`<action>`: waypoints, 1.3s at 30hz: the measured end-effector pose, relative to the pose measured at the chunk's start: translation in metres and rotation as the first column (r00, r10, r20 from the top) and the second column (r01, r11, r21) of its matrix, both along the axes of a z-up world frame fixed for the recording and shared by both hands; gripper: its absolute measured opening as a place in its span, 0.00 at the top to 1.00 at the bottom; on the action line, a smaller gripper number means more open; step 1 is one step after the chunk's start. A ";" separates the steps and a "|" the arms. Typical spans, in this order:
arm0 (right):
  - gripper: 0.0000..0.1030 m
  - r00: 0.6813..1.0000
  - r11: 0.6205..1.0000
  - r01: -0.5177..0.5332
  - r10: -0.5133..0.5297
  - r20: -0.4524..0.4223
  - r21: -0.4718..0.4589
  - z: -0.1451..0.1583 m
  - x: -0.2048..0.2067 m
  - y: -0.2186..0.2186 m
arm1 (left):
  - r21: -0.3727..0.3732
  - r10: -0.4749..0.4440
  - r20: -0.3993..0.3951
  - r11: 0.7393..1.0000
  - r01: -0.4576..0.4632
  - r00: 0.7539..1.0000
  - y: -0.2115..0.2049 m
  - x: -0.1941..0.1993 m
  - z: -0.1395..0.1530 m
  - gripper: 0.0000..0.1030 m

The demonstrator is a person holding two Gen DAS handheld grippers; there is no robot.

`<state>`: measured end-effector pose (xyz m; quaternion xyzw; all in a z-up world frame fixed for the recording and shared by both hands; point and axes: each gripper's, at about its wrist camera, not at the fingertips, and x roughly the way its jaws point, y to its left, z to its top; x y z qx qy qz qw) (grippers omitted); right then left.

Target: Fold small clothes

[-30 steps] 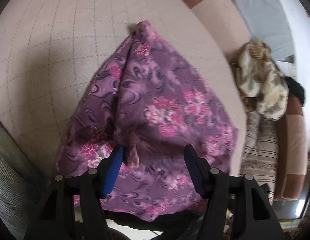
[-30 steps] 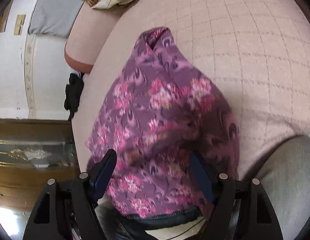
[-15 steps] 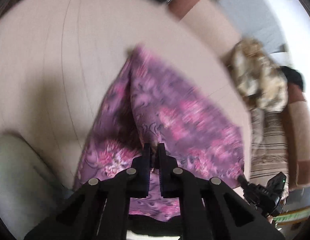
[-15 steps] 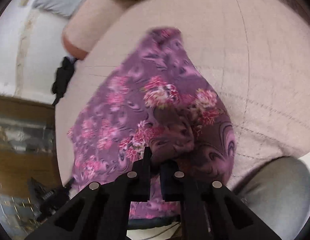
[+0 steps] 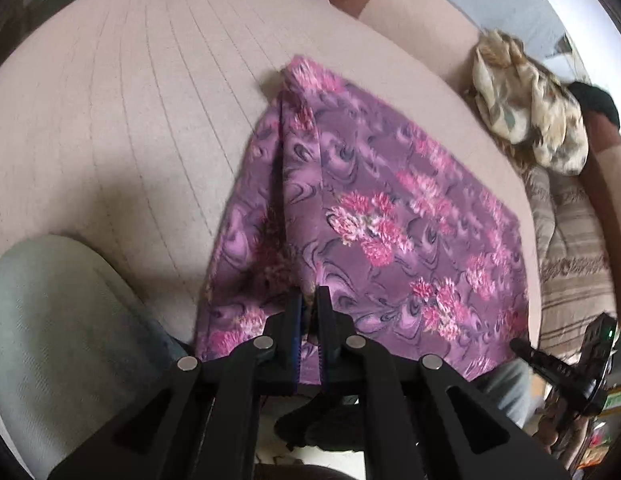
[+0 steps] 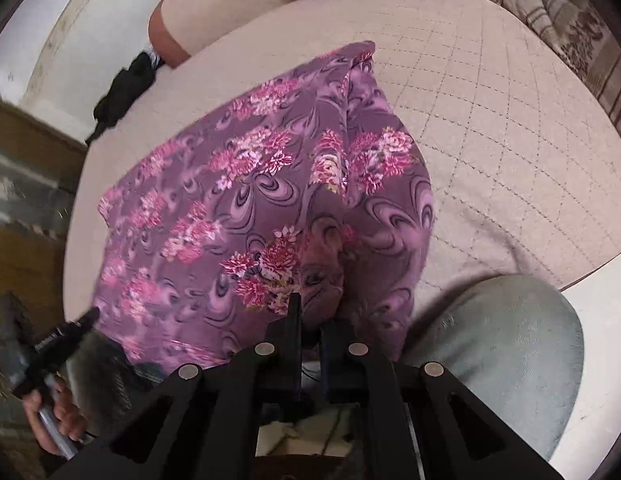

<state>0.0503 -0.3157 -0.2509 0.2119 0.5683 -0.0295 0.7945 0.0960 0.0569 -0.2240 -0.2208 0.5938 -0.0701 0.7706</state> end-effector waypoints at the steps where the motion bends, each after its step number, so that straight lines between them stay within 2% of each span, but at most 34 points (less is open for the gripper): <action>1: 0.93 1.000 1.000 0.006 -0.007 -0.016 -0.018 -0.004 0.002 -0.003 | 0.014 -0.018 -0.017 1.000 0.018 1.000 -0.002 0.001 -0.006 0.94; 3: 0.93 0.999 0.999 0.025 -0.026 -0.042 -0.033 -0.009 0.006 -0.006 | 0.022 -0.011 -0.027 1.000 0.011 1.000 -0.004 -0.005 -0.008 0.94; 6: 0.93 1.000 0.998 0.018 -0.019 -0.013 -0.059 0.003 0.003 -0.003 | 0.046 0.000 0.013 0.999 -0.001 1.000 -0.002 -0.010 -0.001 0.94; 9: 0.93 1.000 0.998 -0.003 0.002 -0.024 -0.065 -0.004 0.003 -0.001 | 0.063 0.008 -0.016 0.998 -0.007 1.000 -0.003 -0.009 -0.006 0.94; 11: 0.93 0.999 0.999 0.012 -0.014 -0.041 -0.048 -0.008 0.003 -0.002 | 0.088 -0.005 0.014 0.996 0.003 1.000 -0.006 -0.014 0.006 0.94; 13: 0.93 1.000 0.997 -0.001 0.001 -0.003 -0.080 0.005 0.000 0.001 | 0.125 -0.031 0.051 0.992 0.024 0.998 -0.013 -0.018 0.015 0.94; 15: 0.93 1.000 0.994 -0.008 0.009 0.009 -0.112 0.012 0.001 0.003 | 0.130 -0.033 0.035 0.991 0.028 0.999 -0.016 -0.014 0.007 0.93; 16: 0.93 1.000 0.994 -0.006 0.006 0.003 -0.112 0.008 0.004 0.001 | 0.143 -0.030 -0.003 0.989 0.030 1.000 -0.016 -0.009 -0.004 0.91; 18: 0.86 0.998 0.997 0.023 -0.027 -0.057 -0.076 -0.011 0.012 -0.007 | 0.173 -0.025 -0.081 0.984 0.039 0.996 -0.011 -0.008 -0.018 0.89; 19: 0.80 0.995 0.998 0.047 -0.051 -0.087 -0.040 -0.018 0.012 -0.011 | 0.163 -0.018 -0.092 0.986 0.033 0.996 -0.009 -0.009 -0.018 0.88; 21: 0.55 0.994 0.996 0.088 -0.085 -0.066 0.031 -0.015 0.003 -0.020 | 0.115 -0.016 -0.038 0.993 0.020 0.999 0.002 -0.013 -0.005 0.74; 22: 0.31 0.995 0.994 0.095 -0.093 -0.034 0.046 -0.007 -0.002 -0.024 | 0.107 -0.004 -0.006 0.994 0.005 1.000 0.009 -0.015 0.004 0.60; 23: 0.21 0.995 0.994 0.102 -0.103 0.000 0.049 0.001 -0.006 -0.028 | 0.103 0.019 0.026 0.994 -0.021 0.999 0.017 -0.016 0.013 0.49; 26: 0.21 0.990 0.993 0.103 -0.108 0.086 0.058 0.028 -0.005 -0.043 | 0.070 0.068 0.089 0.995 -0.074 0.994 0.036 -0.005 0.034 0.47; 31: 0.21 0.982 0.990 0.091 -0.108 0.157 0.111 0.038 0.029 -0.066 | 0.027 0.090 0.125 0.995 -0.094 0.988 0.043 0.048 0.044 0.46; 34: 0.22 0.981 0.986 0.101 -0.121 0.154 0.133 0.028 0.065 -0.080 | 0.012 0.101 0.126 0.995 -0.104 0.987 0.041 0.087 0.035 0.46; 39: 0.30 0.980 0.969 0.136 -0.162 0.115 0.204 0.005 0.125 -0.112 | -0.020 0.096 0.078 0.995 -0.094 0.992 0.034 0.145 0.004 0.46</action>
